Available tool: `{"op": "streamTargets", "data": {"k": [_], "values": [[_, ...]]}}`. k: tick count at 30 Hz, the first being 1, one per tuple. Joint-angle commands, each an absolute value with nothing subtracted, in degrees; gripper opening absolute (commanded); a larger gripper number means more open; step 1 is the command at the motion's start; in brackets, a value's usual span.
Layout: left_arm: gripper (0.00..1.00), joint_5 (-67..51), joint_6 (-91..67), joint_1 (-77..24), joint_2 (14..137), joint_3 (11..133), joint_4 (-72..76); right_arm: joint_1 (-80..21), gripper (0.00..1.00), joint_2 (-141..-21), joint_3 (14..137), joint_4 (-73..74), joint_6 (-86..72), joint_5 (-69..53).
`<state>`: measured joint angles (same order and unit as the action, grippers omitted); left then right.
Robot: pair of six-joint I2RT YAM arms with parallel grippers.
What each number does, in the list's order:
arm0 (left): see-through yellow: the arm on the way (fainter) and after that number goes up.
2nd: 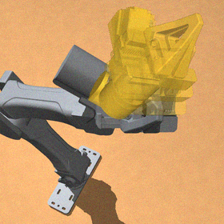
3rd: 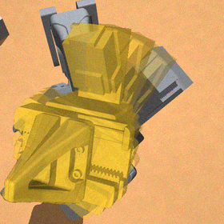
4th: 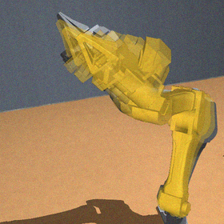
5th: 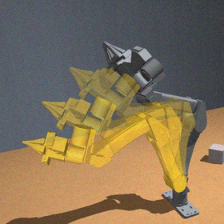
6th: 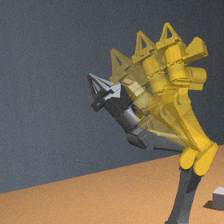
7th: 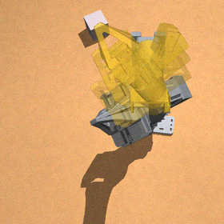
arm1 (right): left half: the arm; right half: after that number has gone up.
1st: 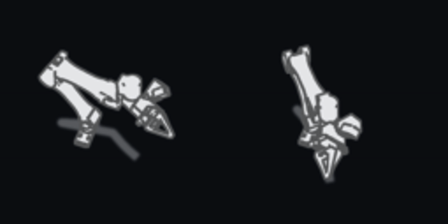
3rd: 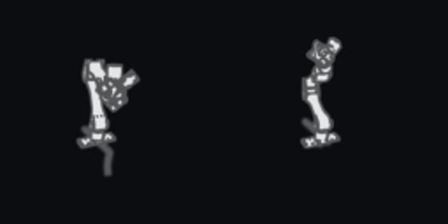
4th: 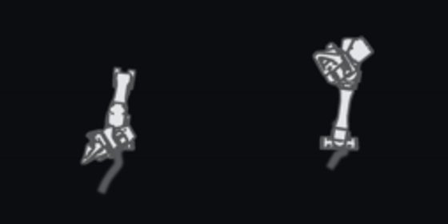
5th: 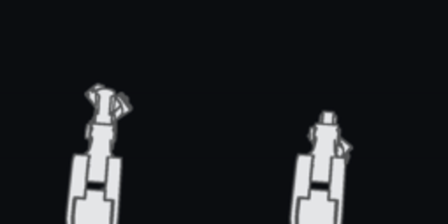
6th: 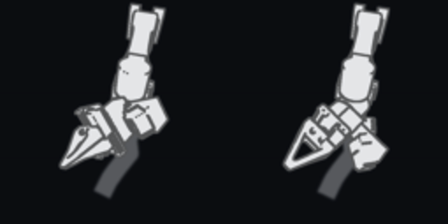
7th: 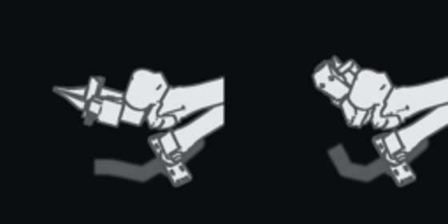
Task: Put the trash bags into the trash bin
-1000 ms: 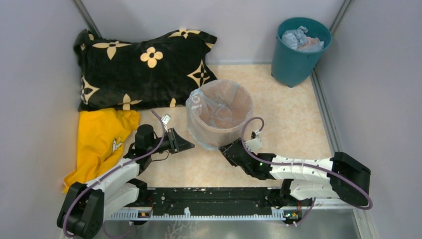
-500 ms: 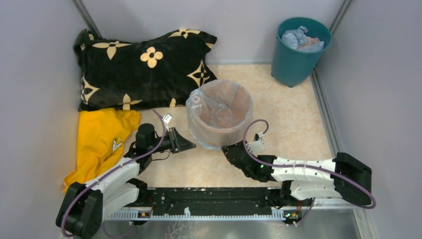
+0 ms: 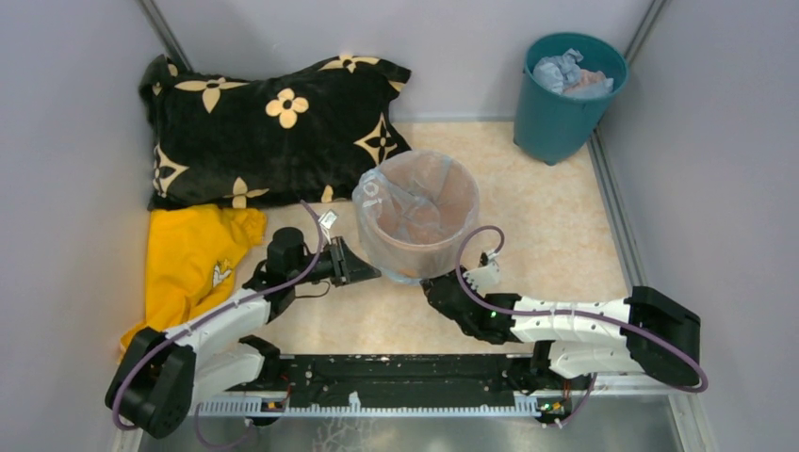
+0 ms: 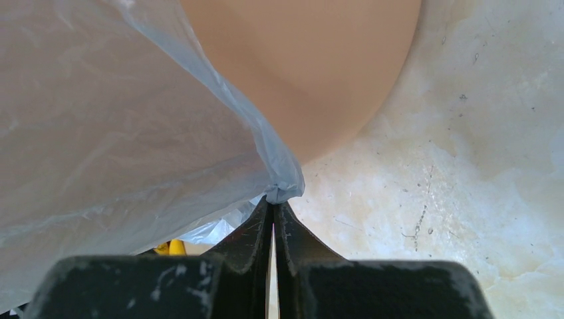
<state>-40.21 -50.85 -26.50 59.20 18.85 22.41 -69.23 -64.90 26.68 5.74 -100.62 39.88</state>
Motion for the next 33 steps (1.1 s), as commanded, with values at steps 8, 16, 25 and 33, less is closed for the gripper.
{"op": "streamTargets", "data": {"k": [8,16,25,33], "values": [[0.17,-35.6,-49.1,-29.8,69.0,20.3,27.4,-70.0,0.0,-64.2,27.0,4.5,-96.2,40.7],[0.17,-36.8,-51.7,-30.6,68.3,19.3,30.0,-70.2,0.0,-63.8,27.0,5.6,-95.1,41.3],[0.22,-33.8,-53.1,-32.0,48.7,21.3,13.7,-70.6,0.0,-64.1,28.8,11.4,-90.7,43.2],[0.22,-30.7,-51.8,-32.2,53.2,19.4,15.6,-70.6,0.0,-64.0,28.2,11.7,-88.8,43.2]]}}
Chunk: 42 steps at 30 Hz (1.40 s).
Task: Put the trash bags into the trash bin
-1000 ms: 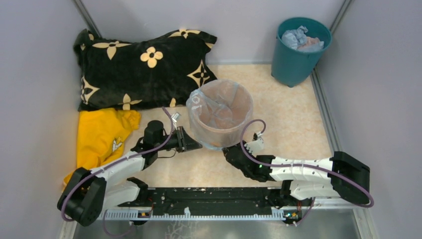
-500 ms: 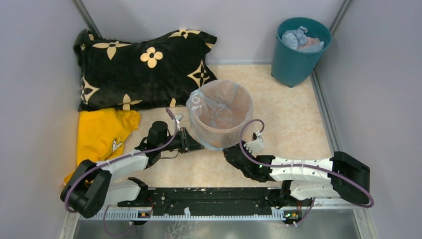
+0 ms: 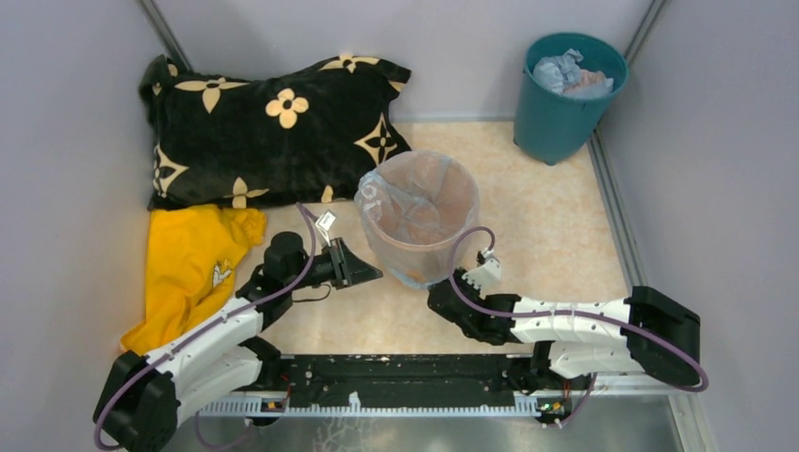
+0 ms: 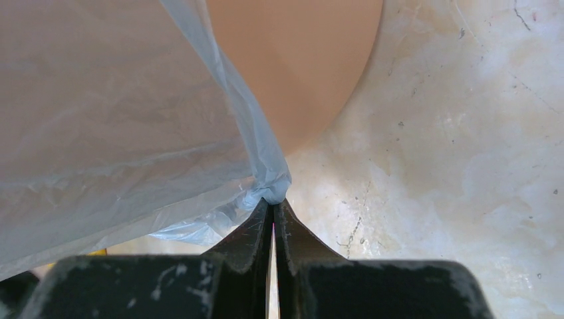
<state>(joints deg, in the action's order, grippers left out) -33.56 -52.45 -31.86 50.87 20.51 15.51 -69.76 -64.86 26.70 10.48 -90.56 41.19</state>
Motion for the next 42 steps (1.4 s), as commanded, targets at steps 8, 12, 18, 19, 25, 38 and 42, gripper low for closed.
{"op": "streamTargets", "data": {"k": [8,12,18,19,25,38,42], "values": [[0.21,-29.0,-49.8,-32.2,62.1,22.8,19.9,-70.6,0.0,-60.8,23.4,14.2,-92.8,43.5],[0.2,-28.8,-50.0,-32.6,63.9,24.0,20.9,-70.6,0.0,-57.9,20.8,16.2,-94.5,44.6],[0.2,-28.6,-50.1,-33.1,65.4,24.4,21.6,-70.6,0.0,-54.1,18.5,21.8,-97.1,47.5],[0.2,-28.4,-50.1,-33.3,65.6,24.3,21.7,-70.5,0.0,-53.3,18.2,22.7,-97.4,47.9],[0.2,-28.1,-50.2,-34.0,65.0,23.3,21.7,-68.5,0.0,-47.7,15.8,29.2,-99.3,48.8],[0.2,-27.7,-50.1,-34.4,60.8,21.0,18.7,-61.4,0.54,-33.4,21.6,39.2,-81.1,48.3],[0.2,-27.6,-49.5,-34.4,58.9,20.7,16.5,-61.4,0.58,-35.9,31.3,42.9,-70.7,44.1]]}}
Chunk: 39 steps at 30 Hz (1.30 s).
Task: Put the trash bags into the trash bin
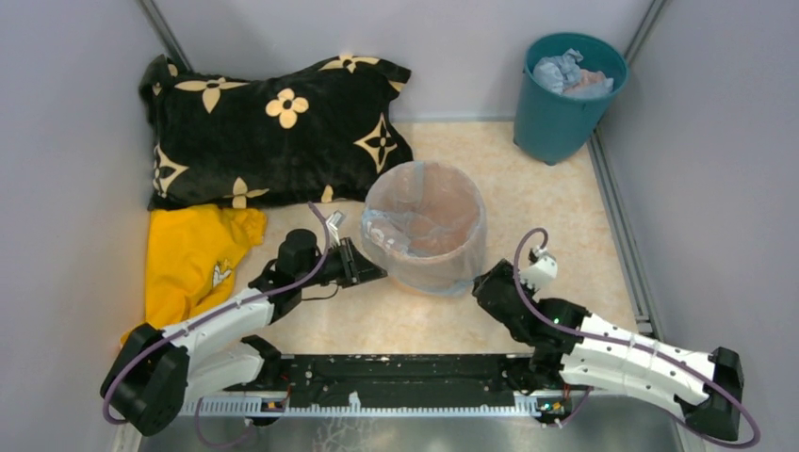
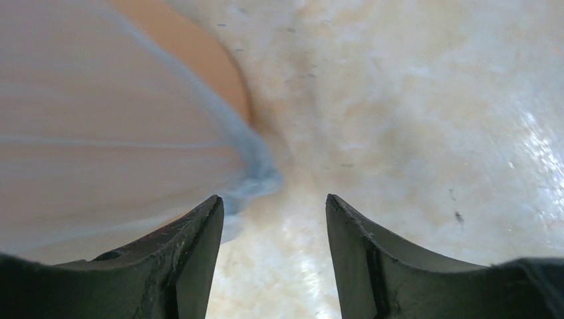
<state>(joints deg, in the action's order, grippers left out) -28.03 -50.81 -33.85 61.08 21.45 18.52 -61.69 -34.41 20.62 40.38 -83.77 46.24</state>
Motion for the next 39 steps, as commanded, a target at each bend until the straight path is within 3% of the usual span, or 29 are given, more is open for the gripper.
{"op": "streamTargets", "data": {"k": [1,4,9,15,19,26,30,39], "values": [[0.2,-27.6,-49.4,-34.4,58.4,20.7,15.8,-61.4,0.59,-38.2,34.7,45.8,-68.5,42.1],[0.2,-27.7,-49.3,-34.4,56.6,21.1,13.8,-61.4,0.68,-47.5,47.9,53.8,-61.4,35.0],[0.23,-27.1,-46.8,-34.4,52.9,26.3,4.0,-61.4,0.68,-59.3,66.3,66.4,-56.7,28.4],[0.29,-23.3,-39.6,-34.5,47.7,37.8,-14.4,-61.4,0.68,-57.6,76.2,64.6,-52.0,22.6],[0.31,-21.2,-36.8,-34.5,46.3,44.9,-20.4,-61.4,0.68,-60.3,82.1,70.2,-53.1,26.9],[0.42,-15.6,-27.5,-34.3,55.7,62.3,-28.3,-56.7,0.69,-66.0,83.0,69.6,-55.1,30.2],[0.4,-12.0,-23.9,-34.3,65.2,72.2,-35.4,-55.6,0.68,-68.9,83.0,68.3,-57.4,32.4],[0.4,-7.8,-19.3,-33.3,73.9,79.5,-37.6,-53.5,0.66,-73.4,80.9,64.8,-57.4,31.2]]}}
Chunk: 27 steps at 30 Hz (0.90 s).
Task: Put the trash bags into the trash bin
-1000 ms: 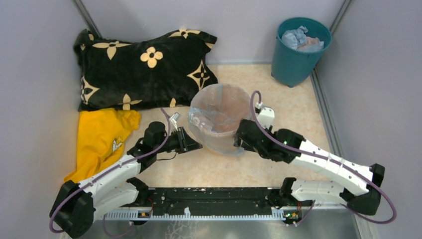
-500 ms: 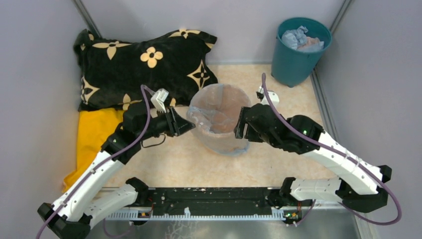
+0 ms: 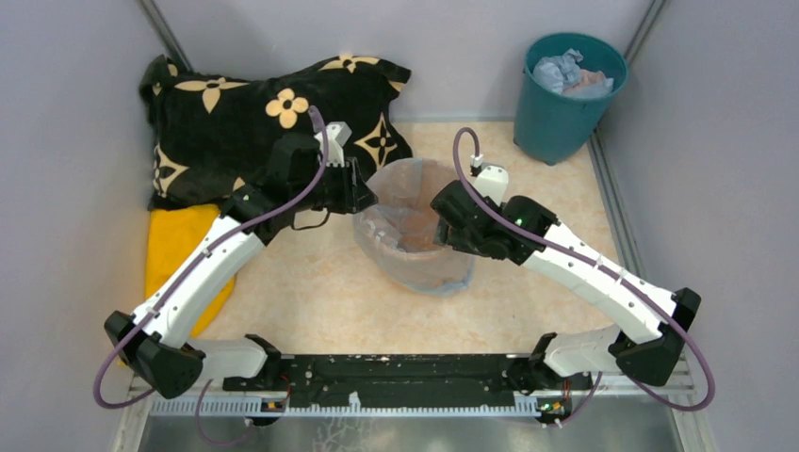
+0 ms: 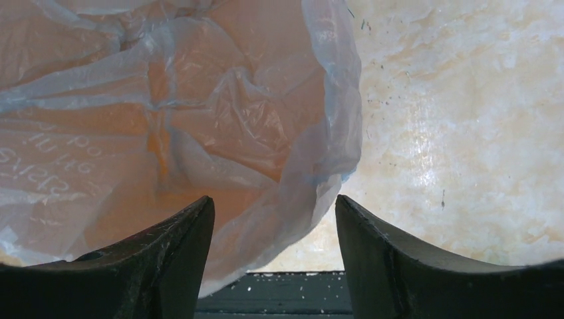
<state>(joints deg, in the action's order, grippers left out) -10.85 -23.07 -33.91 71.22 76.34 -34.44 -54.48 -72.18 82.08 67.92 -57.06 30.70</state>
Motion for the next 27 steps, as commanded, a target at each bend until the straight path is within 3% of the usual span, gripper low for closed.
{"op": "streamTargets", "data": {"k": [1,9,16,20,22,27], "values": [[0.4,-7.8,-19.2,-33.1,74.1,79.3,-37.2,-53.2,0.66,-73.6,80.1,64.5,-57.4,30.9],[0.42,-15.5,-21.2,-32.7,68.1,80.8,-35.5,-48.3,0.62,-75.0,76.1,62.4,-53.5,28.9],[0.42,-16.2,-21.3,-32.7,63.8,81.0,-37.5,-41.2,0.48,-74.4,76.9,58.9,-41.6,24.1],[0.43,-14.9,-21.5,-32.6,62.4,78.0,-37.0,-35.7,0.21,-74.8,78.3,58.5,-33.1,20.0],[0.43,-14.2,-21.8,-32.5,61.8,75.7,-36.3,-32.7,0.0,-75.3,79.4,59.2,-29.9,18.7],[0.43,-13.1,-23.3,-30.8,60.5,68.0,-32.6,-27.7,0.0,-75.6,80.4,58.4,-23.9,16.1]]}}
